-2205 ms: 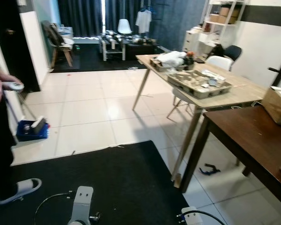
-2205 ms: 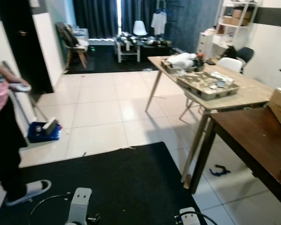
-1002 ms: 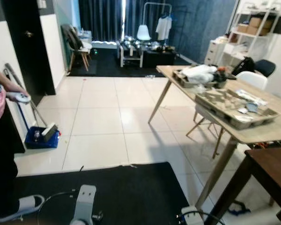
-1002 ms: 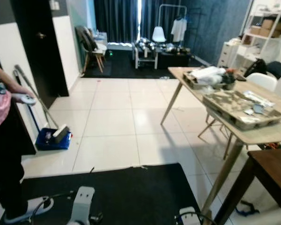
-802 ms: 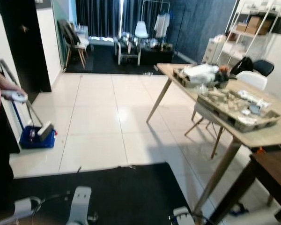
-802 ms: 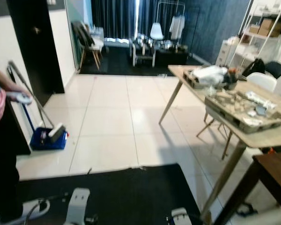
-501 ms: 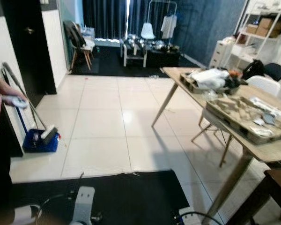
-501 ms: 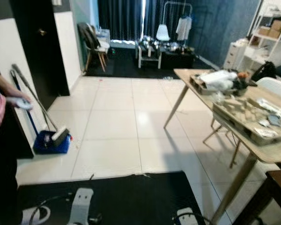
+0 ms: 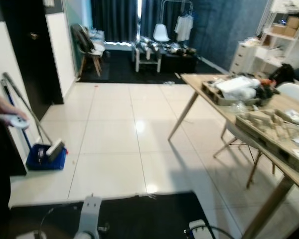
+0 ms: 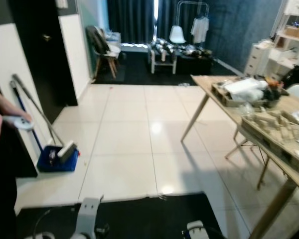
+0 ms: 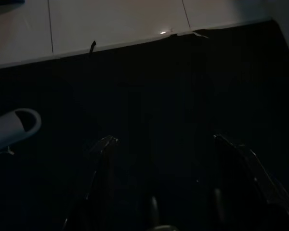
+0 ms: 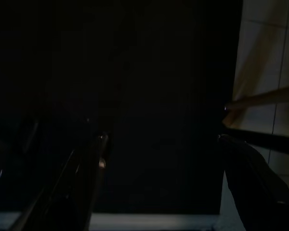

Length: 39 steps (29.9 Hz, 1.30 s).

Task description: Picking trash to rubbish bin

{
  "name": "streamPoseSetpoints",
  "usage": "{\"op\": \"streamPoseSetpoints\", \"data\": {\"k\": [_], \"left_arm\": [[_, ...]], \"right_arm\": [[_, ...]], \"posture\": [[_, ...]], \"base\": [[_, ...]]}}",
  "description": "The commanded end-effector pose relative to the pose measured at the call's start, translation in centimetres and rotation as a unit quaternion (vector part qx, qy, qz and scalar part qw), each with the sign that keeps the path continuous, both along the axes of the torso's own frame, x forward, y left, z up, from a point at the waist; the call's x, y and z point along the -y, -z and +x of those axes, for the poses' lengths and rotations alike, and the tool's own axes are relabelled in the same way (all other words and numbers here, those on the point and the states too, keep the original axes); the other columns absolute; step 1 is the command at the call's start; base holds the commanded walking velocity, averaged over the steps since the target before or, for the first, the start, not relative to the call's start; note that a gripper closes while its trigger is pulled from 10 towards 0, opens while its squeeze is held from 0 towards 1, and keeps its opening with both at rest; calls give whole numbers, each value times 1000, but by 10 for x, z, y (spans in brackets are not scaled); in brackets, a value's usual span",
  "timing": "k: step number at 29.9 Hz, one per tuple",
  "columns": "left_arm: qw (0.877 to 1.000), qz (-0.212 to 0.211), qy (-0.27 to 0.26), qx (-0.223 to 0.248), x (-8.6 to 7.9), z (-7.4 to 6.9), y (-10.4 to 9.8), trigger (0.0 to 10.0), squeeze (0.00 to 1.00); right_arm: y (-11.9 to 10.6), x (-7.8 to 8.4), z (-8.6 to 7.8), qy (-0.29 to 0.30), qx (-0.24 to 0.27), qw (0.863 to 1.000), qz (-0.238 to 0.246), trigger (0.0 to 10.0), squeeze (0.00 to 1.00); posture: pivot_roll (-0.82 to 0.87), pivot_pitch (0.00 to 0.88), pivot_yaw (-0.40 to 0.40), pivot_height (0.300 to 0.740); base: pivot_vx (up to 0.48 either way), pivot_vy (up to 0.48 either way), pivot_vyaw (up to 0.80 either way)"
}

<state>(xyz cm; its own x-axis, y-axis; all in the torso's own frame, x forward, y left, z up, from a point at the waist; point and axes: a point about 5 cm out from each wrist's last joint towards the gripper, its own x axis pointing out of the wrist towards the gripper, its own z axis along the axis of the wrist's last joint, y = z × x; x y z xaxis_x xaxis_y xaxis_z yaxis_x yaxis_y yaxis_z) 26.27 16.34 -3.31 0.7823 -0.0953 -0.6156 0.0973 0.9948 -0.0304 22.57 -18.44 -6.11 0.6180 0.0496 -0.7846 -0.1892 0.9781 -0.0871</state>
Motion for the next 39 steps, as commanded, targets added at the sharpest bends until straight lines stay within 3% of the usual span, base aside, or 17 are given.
{"op": "streamPoseSetpoints", "data": {"k": [1, 13, 39], "left_arm": [[1000, 5, 2, -7, -2, -2, 2, 10000, 0], [1000, 5, 7, -7, -1, -2, 2, 10000, 0], [1000, 10, 10, -13, -6, 0, 0, 10000, 0]], "right_arm": [[4, -3, -5, 4, -11, 1000, 7, 10000, 0], [4, -5, -6, 4, -13, 1000, 13, 10000, 0], [5, -8, -5, 12, -18, 1000, 16, 10000, 0]], "posture": [[-26, 14, -50, 740], [-21, 12, -53, 740], [-6, 1, -39, 740]], "base": [[345, 0, 0], [345, 0, 0], [343, 0, -800]]}}
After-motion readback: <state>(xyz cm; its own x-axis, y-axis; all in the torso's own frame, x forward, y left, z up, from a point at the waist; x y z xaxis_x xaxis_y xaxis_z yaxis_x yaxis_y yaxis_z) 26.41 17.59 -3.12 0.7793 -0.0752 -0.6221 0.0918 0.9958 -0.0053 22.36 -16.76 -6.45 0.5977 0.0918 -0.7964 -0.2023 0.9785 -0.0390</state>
